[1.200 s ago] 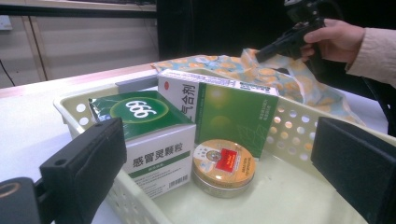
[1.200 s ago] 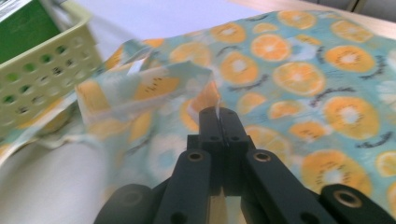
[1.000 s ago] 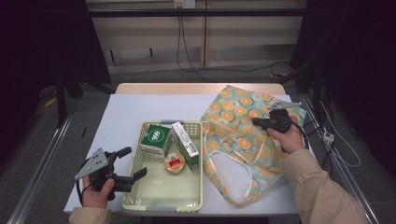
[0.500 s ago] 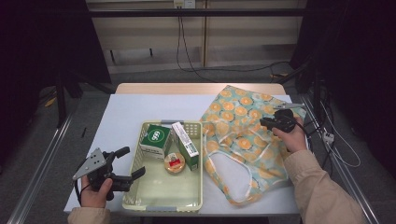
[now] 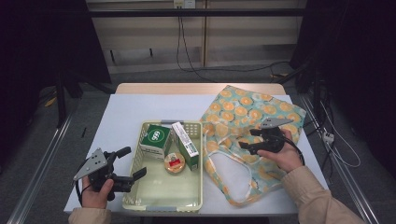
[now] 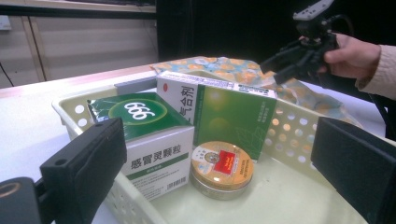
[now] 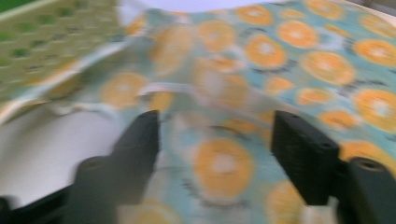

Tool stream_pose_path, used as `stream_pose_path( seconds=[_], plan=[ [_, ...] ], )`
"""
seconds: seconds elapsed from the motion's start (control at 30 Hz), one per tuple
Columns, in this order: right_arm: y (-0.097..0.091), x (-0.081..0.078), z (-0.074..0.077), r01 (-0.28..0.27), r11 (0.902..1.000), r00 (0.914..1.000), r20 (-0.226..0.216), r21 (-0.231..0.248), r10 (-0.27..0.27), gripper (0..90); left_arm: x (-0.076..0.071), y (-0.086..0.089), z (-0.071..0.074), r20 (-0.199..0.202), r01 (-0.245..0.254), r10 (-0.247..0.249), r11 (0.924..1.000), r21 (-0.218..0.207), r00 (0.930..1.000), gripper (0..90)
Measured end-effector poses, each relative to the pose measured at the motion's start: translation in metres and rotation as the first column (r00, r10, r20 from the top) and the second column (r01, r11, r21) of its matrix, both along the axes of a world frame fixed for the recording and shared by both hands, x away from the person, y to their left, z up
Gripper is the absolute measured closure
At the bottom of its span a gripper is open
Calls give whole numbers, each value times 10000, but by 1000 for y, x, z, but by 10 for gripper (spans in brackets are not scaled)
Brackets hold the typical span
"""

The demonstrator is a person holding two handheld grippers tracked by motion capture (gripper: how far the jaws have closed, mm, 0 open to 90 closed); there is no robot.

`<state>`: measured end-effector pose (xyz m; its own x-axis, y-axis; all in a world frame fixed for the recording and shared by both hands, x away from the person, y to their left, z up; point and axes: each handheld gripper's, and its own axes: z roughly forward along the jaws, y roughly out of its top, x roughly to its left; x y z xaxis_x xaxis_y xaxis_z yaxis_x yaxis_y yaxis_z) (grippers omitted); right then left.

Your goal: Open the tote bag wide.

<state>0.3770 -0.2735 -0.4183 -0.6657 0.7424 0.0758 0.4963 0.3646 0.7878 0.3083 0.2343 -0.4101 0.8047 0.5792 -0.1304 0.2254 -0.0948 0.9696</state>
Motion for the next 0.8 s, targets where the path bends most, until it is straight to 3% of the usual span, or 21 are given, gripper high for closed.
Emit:
stream_pose_path(
  seconds=[0.07,0.1,0.13,0.2,0.3,0.37,0.43,0.6,0.7,0.73,0.8],
  plan=[
    [3,-3,-1,-114,9999,9999,-120,28,114,299,0,0,0,20,-3,3,10000,61,10000,32],
    [10,-10,-3,-407,9991,9989,-248,-138,403,394,0,0,0,32,-2,2,10000,71,10000,32],
    [10,-10,-3,-407,9991,9989,-248,-138,403,394,-1,-1,0,15,2,-2,10000,52,10000,32],
    [18,-15,-10,-810,9954,9956,-510,-519,784,501,-1,-1,1,38,13,-13,10000,44,10000,33],
    [20,-16,-17,-809,9941,9948,-674,-720,761,549,-1,-2,1,23,53,-53,10000,-28,10000,33],
    [20,-14,-25,-710,9928,9965,-503,-967,663,604,-1,-2,1,26,64,-64,10000,0,10000,33],
    [20,-13,-26,-824,9922,9954,-574,-932,773,620,0,-1,0,30,51,-51,10000,28,10000,33],
    [29,-13,-34,-1176,9798,9915,-745,-1615,1068,713,0,-1,0,5,42,-42,10000,26,10000,33],
    [29,-13,-35,-1043,9815,9934,-650,-1605,950,742,-1,-1,0,13,49,-49,10000,38,10000,33],
    [29,-12,-35,-945,9851,9927,-876,-1440,824,831,-1,-1,0,3,40,-40,10000,-3,10000,33],
    [28,-12,-34,-948,9862,9918,-979,-1354,819,856,-1,-1,0,16,39,-39,10000,35,10000,33]
  ],
)
